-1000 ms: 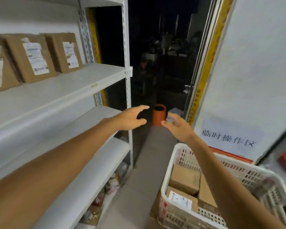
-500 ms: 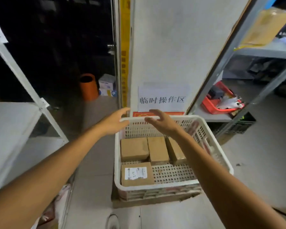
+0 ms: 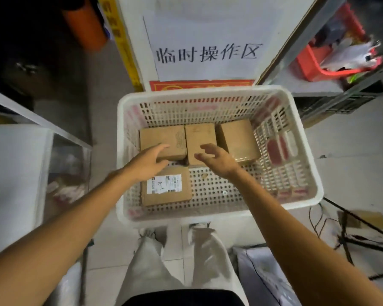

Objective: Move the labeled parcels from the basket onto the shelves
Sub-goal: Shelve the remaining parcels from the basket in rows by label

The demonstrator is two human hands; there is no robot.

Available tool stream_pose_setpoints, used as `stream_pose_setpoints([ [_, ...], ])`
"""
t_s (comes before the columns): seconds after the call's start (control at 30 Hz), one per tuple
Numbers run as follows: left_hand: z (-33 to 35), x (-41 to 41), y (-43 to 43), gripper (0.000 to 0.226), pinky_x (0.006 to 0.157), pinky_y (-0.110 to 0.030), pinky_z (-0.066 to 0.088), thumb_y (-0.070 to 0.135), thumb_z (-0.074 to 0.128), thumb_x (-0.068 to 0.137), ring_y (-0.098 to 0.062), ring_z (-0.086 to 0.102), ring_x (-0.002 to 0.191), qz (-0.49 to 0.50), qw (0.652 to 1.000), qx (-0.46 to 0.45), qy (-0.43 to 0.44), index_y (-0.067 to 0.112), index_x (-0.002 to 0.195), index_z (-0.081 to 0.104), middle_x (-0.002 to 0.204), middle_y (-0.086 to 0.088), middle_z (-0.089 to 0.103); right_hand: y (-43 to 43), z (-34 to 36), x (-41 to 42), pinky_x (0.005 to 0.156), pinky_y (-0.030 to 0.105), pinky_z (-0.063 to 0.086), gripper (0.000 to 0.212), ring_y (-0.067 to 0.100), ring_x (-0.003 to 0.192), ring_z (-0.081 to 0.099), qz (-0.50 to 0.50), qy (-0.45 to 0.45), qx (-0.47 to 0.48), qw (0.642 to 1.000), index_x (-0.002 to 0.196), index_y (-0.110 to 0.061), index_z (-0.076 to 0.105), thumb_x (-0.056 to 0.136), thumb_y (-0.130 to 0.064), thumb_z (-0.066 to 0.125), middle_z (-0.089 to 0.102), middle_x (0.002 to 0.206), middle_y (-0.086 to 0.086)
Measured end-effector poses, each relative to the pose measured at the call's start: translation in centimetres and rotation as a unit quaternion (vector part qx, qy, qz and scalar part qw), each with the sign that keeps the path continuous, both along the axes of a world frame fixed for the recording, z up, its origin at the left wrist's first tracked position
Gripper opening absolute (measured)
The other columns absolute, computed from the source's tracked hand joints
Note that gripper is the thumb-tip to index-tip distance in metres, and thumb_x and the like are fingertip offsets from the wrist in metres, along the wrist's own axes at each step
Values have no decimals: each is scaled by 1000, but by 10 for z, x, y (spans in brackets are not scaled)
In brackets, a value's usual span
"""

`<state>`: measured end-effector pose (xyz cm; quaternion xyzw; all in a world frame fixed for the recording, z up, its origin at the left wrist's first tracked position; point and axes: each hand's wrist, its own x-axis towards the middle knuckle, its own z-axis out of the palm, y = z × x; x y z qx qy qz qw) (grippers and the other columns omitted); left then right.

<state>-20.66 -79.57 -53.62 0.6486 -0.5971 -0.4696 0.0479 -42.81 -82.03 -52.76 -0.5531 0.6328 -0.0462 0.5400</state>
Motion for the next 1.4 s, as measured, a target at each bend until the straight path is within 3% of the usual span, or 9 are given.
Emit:
stream_pose_setpoints([
  [0.23,-90,9,18,62,104,-37,43,15,62,91,-21,48,128,12,994,89,-55,27,145,34,147,-4,43,-7,-112,0,98,33,44,50,26,124,51,-6,-29,134,991,137,-14,48,93,-37,60,50,140,12],
  [0.47,-182,8,-4,74,111,-39,22,24,67,85,-24,28,139,-129,969,63,-203,26,148,29,152,-2,32,8,-214,6,61,13,45,48,18,95,55,-73,-39,212,974,135,-10,48,91,-21,65,56,129,11],
  [0.6,-229,6,-12,82,114,-44,16,45,68,82,-23,25,141,-143,960,119,-211,31,149,23,156,2,28,26,-261,17,95,43,52,67,28,116,58,-110,-25,238,965,141,-14,42,85,-37,71,55,134,12],
  [0.77,-240,11,-20,93,108,-40,29,73,68,64,-25,45,130,-122,962,119,-214,35,143,37,145,1,47,36,-279,25,65,23,51,66,6,84,57,-119,-51,301,945,137,-20,40,84,-47,68,55,114,-2],
  [0.87,-242,4,-21,94,106,-43,35,82,60,62,-28,49,126,-118,951,169,-232,31,139,41,140,-2,51,32,-278,28,71,32,56,63,9,86,60,-129,-59,325,935,126,-24,44,78,-55,70,59,108,-7],
  [0.97,-241,-12,-11,88,105,-42,34,74,62,69,-28,47,127,-73,959,202,-185,25,139,41,141,-5,48,21,-270,25,81,39,58,92,19,95,68,-140,-52,332,931,128,-21,52,54,-67,79,68,115,0],
  [1.1,-244,-21,-10,100,109,-46,30,74,65,66,-29,36,136,-75,959,205,-180,25,146,32,151,-6,36,16,-263,11,61,25,50,52,12,85,64,-113,-41,344,931,118,-22,53,79,-51,71,66,100,-6],
  [1.27,-251,-15,-24,108,101,-43,42,78,71,53,-28,46,128,-86,951,253,-157,29,143,36,144,-2,45,21,-271,6,85,43,56,74,22,104,65,-127,-71,373,916,130,-27,52,68,-58,78,67,120,-2],
  [1.4,-250,-15,-26,119,105,-45,40,86,66,45,-27,44,130,-93,939,277,-182,28,144,36,147,-1,43,23,-264,8,56,23,55,51,12,84,71,-167,-94,375,907,123,-15,59,81,-40,74,71,108,2],
])
